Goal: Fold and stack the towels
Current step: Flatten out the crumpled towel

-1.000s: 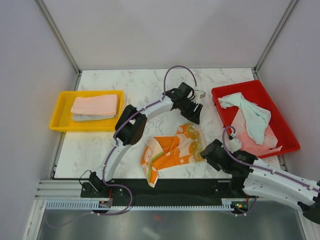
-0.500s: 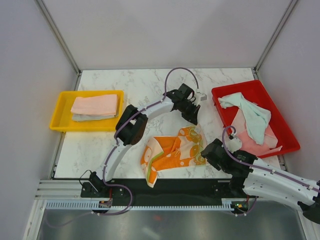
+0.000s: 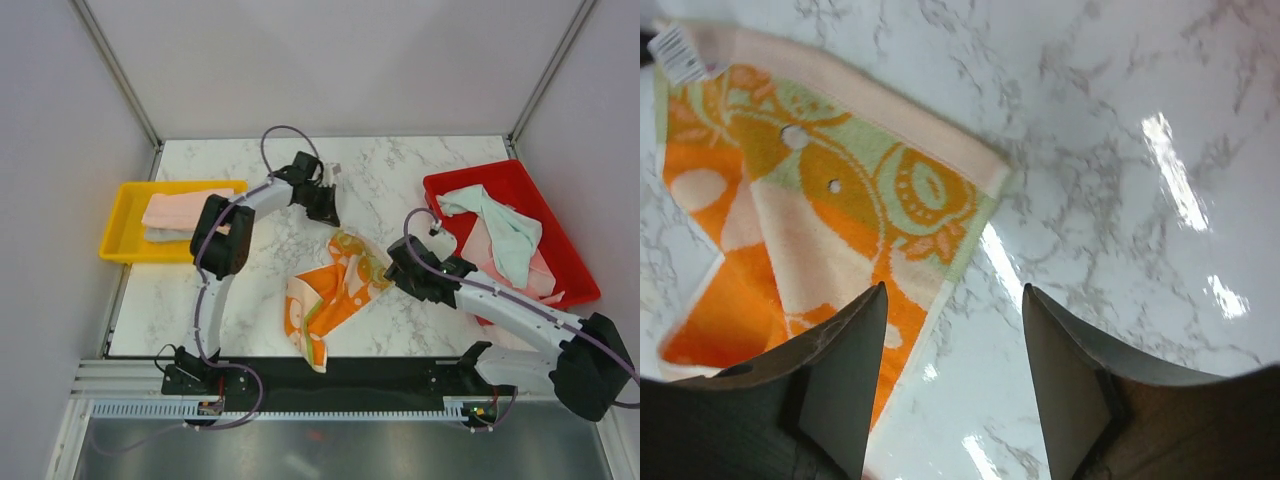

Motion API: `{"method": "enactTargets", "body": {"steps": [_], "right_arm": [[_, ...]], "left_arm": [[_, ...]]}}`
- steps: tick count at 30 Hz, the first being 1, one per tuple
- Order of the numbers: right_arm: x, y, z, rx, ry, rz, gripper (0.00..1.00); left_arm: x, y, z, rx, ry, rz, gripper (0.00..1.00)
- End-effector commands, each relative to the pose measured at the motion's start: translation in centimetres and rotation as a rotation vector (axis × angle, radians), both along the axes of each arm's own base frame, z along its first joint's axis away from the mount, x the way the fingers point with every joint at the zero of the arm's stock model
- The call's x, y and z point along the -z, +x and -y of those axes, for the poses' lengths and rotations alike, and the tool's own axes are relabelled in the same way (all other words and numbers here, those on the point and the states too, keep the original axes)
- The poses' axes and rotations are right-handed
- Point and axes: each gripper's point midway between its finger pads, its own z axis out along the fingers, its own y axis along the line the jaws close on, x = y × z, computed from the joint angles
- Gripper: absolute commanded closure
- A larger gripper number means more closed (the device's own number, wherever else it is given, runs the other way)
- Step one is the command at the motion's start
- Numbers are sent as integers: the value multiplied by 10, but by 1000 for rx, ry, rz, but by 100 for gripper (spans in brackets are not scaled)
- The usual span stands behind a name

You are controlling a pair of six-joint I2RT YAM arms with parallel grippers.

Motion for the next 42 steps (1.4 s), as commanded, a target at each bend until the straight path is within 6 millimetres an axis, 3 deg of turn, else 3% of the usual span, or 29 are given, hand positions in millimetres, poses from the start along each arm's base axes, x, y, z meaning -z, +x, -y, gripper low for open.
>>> {"method": "enactTargets", "body": {"steps": [1,2,6,12,14,20,23,28,32,42], "right_arm": [[-26,47,-19,-142,47,79,36],[-28,58,-25,-185,41,92,36],[-22,84,-39,-282,68,75,36],[6,112,-55,-343,58,34,37],[16,115,-57,-340,67,30,39],[39,111,-48,-311,44,16,42],[48,106,-44,-298,30,-8,43],[59,104,-37,-281,-1,-27,44],[56,107,-31,-266,-26,-7,44],[68,100,-35,-264,7,-18,46]], "left_arm": [[-48,25,-44,-206,-22,65,98],[-37,18,-57,-240,15,44,98],[-36,19,-102,-451,73,8,98],[-31,-1,-124,-591,103,-55,98],[-29,-2,-125,-584,113,-55,98],[-26,4,-117,-501,87,-53,52],[-25,8,-122,-502,93,-46,45],[-21,11,-119,-457,76,-55,42],[-18,9,-101,-357,7,-83,45],[-3,4,-91,-319,8,-111,54]]}}
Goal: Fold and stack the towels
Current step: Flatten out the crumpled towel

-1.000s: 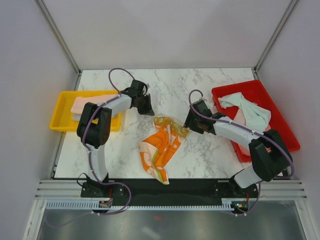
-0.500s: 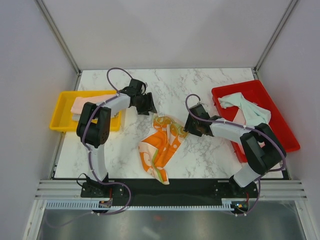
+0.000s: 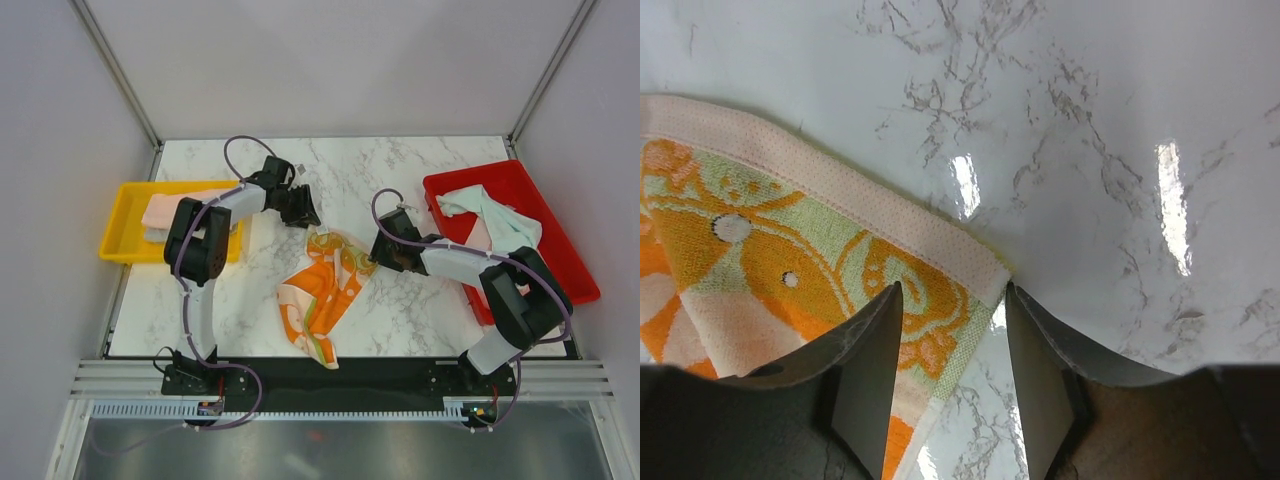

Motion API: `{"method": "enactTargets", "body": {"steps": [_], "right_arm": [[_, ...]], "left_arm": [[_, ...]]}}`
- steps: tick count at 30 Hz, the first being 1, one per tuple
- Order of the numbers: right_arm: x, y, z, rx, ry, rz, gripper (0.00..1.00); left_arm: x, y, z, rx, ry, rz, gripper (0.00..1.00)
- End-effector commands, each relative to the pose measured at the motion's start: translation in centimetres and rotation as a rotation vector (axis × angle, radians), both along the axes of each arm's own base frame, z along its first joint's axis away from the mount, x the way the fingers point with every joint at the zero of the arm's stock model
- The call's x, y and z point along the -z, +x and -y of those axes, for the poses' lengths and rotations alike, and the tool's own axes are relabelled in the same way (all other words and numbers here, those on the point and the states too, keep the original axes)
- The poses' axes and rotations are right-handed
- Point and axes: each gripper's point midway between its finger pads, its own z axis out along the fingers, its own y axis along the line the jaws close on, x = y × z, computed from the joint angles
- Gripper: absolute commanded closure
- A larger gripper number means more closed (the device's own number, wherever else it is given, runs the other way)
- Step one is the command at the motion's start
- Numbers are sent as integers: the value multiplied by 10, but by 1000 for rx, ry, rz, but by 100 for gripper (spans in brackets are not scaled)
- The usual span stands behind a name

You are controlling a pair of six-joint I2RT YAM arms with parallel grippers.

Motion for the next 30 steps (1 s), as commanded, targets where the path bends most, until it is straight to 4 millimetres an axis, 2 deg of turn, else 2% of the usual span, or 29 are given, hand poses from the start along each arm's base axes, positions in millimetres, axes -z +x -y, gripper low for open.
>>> {"method": "enactTargets", "body": {"steps": [1,4,7,8,9,11,12,14,15,18,20,21,22,23,24,26,27,29,30], "right_arm": [[13,-7,4,17,-4,-16,47],[19,-7,6,22,-17,-23,48],[25,-5,7,22,-29,-25,53],[26,-3,7,24,-39,-22,56],[28,-2,9,24,-50,-20,66],[30,4,9,19,-71,-17,76],[30,8,12,10,-97,-7,88],[23,15,11,5,-108,19,99],[20,17,13,-3,-125,33,100],[3,24,13,-20,-127,79,100],[-16,27,12,-41,-121,122,100],[-23,25,14,-45,-125,132,100],[-42,24,16,-52,-114,176,100],[-52,23,16,-57,-107,199,100],[-72,19,17,-66,-85,239,100],[-92,12,15,-104,-57,265,100],[-108,4,15,-121,-29,292,100],[-123,-7,11,-162,16,316,100],[-138,-16,14,-164,40,349,100]], "left_arm": [[3,-2,9,67,-12,19,54],[5,-5,10,73,-8,16,60],[4,-5,10,75,-10,20,79],[3,-5,10,76,-8,19,89],[2,-4,10,75,-10,23,93],[-5,-3,10,75,-12,30,98],[-7,-2,11,75,-12,36,98],[-15,-1,9,78,-11,48,98],[-19,-1,9,79,-8,55,98],[-32,-1,5,71,9,72,98],[-39,-5,1,73,14,74,98],[-51,-7,0,72,16,92,98],[-57,-8,-3,66,21,102,98],[-64,-11,-3,67,18,109,98],[-83,-16,-3,70,-1,141,98],[-101,-26,-3,75,-32,157,98],[-120,-36,-5,79,-52,187,98],[-140,-53,-2,102,-96,207,98],[-140,-62,-5,101,-103,199,98]]}}
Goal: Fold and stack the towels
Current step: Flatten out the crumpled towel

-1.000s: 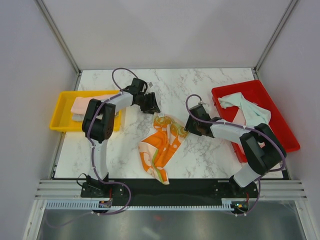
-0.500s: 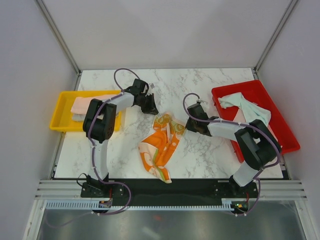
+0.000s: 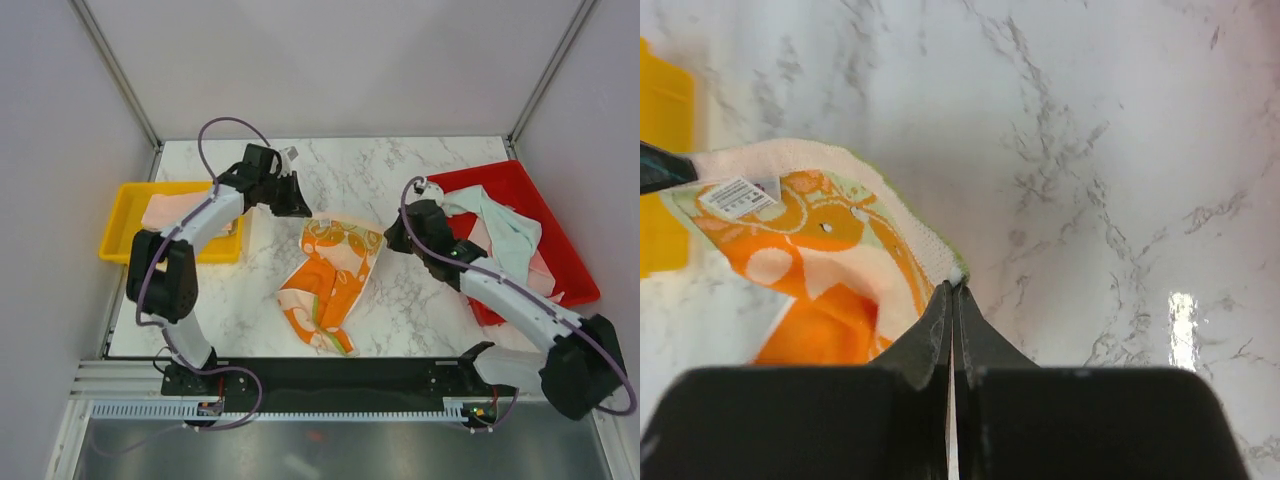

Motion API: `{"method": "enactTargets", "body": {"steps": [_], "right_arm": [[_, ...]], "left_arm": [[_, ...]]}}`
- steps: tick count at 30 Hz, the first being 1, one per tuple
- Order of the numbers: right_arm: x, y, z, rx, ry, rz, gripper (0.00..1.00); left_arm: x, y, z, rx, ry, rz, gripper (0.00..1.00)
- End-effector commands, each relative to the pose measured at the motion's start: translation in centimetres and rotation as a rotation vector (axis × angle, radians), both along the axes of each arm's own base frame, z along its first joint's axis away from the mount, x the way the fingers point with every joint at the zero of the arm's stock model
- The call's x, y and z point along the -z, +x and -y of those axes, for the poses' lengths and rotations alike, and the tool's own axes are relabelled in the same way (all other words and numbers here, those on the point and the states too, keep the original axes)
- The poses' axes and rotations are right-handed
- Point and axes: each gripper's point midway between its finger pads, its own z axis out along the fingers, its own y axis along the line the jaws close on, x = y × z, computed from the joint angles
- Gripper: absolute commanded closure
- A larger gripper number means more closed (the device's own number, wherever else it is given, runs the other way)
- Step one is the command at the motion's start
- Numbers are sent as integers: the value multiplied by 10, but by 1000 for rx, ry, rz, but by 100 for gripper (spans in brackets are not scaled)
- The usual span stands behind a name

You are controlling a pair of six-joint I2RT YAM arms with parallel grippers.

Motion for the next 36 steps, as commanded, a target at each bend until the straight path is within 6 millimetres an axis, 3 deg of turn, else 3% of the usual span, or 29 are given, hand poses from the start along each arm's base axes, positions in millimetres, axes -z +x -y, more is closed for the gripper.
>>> {"method": "enactTargets", "body": {"steps": [1,3,4,5,7,9,10,12,19,23,26,28,30,34,35,36], "right_arm": [[-28,-26,4,-72,33,48,100],[-54,-38,4,-101,89,108,100],[-65,-43,2,-124,112,131,100],[-77,-48,-1,-157,132,164,100],[-119,-63,-7,-243,185,288,100],[-162,-76,-1,-266,220,426,100],[-173,-80,1,-272,225,455,100],[-199,-90,9,-275,235,517,100],[-233,-137,8,-407,342,591,100],[-274,-148,17,-393,372,681,100],[-303,-142,16,-382,384,723,100],[-308,-131,16,-350,367,726,100],[-297,-101,13,-292,294,693,100],[-266,-42,-1,-220,175,648,100],[-253,-19,-13,-215,144,629,100],[-247,-3,-11,-183,91,631,100]], "left_arm": [[-66,-35,3,64,-104,111,98],[-77,-55,8,82,-155,93,98],[-98,-69,11,107,-189,129,98],[-107,-76,14,118,-207,140,98],[-137,-98,21,155,-262,185,98],[-163,-112,27,173,-304,221,98],[-183,-121,25,179,-329,265,98],[-204,-132,25,179,-363,292,98],[-249,-181,13,184,-456,373,98],[-289,-194,6,180,-512,449,98],[-313,-190,9,179,-535,481,98],[-306,-169,14,141,-496,467,98],[-299,-152,17,116,-453,465,98],[-261,-82,6,-72,-303,453,98],[-247,-60,6,-99,-262,440,98],[-238,-43,1,-113,-211,466,98]]}}
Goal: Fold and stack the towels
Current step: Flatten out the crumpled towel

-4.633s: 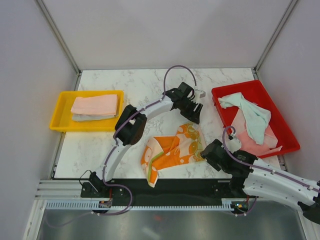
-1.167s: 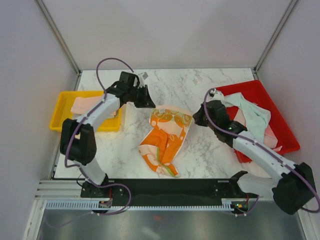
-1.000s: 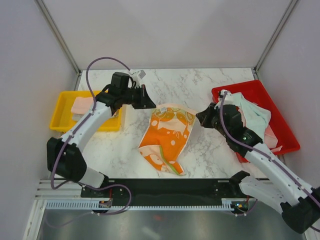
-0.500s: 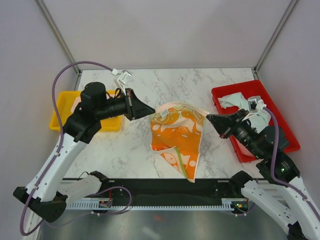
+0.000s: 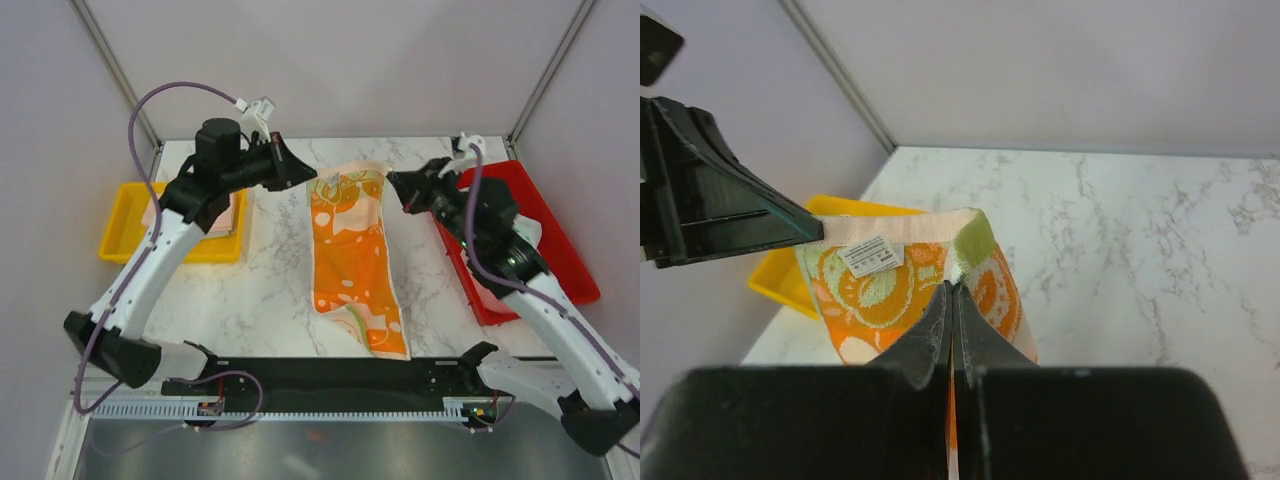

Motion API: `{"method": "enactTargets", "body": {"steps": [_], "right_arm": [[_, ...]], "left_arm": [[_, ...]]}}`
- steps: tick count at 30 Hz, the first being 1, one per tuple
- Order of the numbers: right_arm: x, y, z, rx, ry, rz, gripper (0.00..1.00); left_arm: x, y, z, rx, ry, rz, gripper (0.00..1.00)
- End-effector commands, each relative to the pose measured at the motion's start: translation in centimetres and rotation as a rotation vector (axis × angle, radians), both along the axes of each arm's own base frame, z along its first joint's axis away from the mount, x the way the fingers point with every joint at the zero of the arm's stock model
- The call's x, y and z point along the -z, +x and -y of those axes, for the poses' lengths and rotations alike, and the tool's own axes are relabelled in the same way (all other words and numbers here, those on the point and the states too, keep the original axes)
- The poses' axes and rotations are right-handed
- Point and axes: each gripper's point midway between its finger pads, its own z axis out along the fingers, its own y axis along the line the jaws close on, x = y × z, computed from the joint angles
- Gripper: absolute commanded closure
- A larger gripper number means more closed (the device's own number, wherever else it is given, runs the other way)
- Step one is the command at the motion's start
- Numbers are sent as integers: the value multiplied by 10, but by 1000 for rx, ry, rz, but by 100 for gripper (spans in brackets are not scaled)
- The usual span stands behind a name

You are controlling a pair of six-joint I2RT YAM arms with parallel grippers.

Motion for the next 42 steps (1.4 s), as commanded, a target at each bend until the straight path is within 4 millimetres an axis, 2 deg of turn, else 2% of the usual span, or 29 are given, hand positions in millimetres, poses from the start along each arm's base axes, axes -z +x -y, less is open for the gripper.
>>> {"method": "enactTargets", "body": {"steps": [1,2,4,5,7,8,9,11,12,14,16,18,19,21,22,23,24,25,26,27,28,29,30,31,33,36,38,40,42], "right_arm": [[34,70,-12,129,-115,4,100],[40,82,-14,143,-126,4,100],[51,110,-10,188,-150,-1,100],[68,131,-15,196,-164,-25,100],[78,156,-10,219,-152,-24,100],[94,169,-13,216,-159,-44,100],[96,176,-14,212,-151,-41,100],[101,196,-12,221,-146,-43,100],[100,201,-11,219,-144,-37,100],[90,209,-13,191,-130,-18,100],[85,207,-13,181,-138,-17,100],[74,194,-12,166,-136,-8,100],[56,176,-12,129,-120,19,100],[66,151,-13,69,-115,-5,100],[46,125,-8,49,-95,30,100],[59,111,-6,28,-101,2,100],[57,93,-8,-20,-89,1,100],[53,66,-1,-41,-82,8,100],[51,51,0,-67,-77,11,100],[48,35,1,-95,-64,12,100],[39,5,3,-145,-52,30,100],[41,-8,4,-169,-40,24,100],[37,-21,5,-190,-29,33,100],[24,-44,8,-222,10,59,100],[12,-60,10,-240,53,85,100],[-22,-77,16,-245,129,146,100],[-43,-77,20,-219,161,185,100],[-56,-71,23,-192,172,204,100],[-56,-52,24,-137,157,189,100]], "left_arm": [[21,69,-19,-185,118,67,98],[38,88,-16,-191,144,60,98],[45,117,-19,-219,178,118,98],[66,140,-16,-227,212,88,98],[86,168,-23,-248,228,51,98],[83,182,-24,-257,219,68,98],[103,199,-27,-271,227,50,98],[103,215,-25,-255,195,94,98],[115,222,-24,-228,189,79,98],[104,223,-16,-172,159,104,98],[86,210,-10,-128,124,124,98],[82,193,-8,-101,110,114,98],[71,175,-13,-103,100,123,98],[61,147,-11,-60,71,121,98],[72,132,-10,-29,71,93,98],[49,107,-12,1,51,142,98],[45,89,-8,41,41,147,98],[58,73,-10,61,46,112,98],[33,46,-13,85,15,166,98],[29,27,-9,130,-6,165,98],[33,8,-9,160,-18,150,98],[27,-8,-8,185,-37,155,98],[8,-38,-6,220,-61,203,98],[7,-50,-6,231,-71,201,98],[-16,-82,-5,264,-117,239,98],[-36,-97,-1,269,-141,251,98],[-53,-94,-1,251,-138,277,98],[-59,-79,-3,190,-97,281,98],[-59,-57,-9,86,-36,268,98]]}}
